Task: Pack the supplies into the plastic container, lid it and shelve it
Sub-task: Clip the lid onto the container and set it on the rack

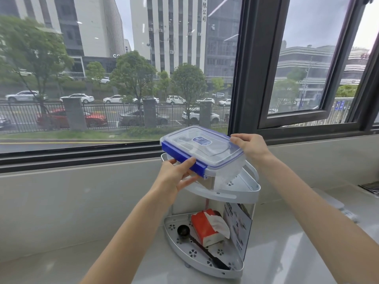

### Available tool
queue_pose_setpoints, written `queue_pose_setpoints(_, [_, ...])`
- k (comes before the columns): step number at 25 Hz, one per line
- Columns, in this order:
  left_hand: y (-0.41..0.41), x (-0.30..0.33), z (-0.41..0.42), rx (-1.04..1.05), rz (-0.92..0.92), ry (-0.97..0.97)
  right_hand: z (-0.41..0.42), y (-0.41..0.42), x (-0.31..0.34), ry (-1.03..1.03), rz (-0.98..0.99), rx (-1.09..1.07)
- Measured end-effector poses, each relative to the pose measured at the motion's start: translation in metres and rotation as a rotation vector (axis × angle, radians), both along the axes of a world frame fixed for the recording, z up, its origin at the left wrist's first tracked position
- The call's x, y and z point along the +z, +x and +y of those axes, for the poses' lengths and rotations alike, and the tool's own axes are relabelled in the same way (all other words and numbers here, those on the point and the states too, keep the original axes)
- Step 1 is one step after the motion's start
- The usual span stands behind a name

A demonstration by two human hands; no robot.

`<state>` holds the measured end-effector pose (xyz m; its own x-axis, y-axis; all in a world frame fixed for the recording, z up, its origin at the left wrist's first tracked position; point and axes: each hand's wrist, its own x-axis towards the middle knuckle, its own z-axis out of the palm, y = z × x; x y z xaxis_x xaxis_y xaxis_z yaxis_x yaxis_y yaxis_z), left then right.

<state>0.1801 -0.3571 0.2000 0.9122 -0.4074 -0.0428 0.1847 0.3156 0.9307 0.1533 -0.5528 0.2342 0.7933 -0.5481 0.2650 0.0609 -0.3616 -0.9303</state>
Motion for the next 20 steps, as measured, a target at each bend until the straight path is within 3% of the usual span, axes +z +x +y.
queue_pose_setpoints(20, [0.003,-0.004,-0.019,0.043,0.047,0.048,-0.022,0.027,-0.003,-0.14,0.117,-0.006])
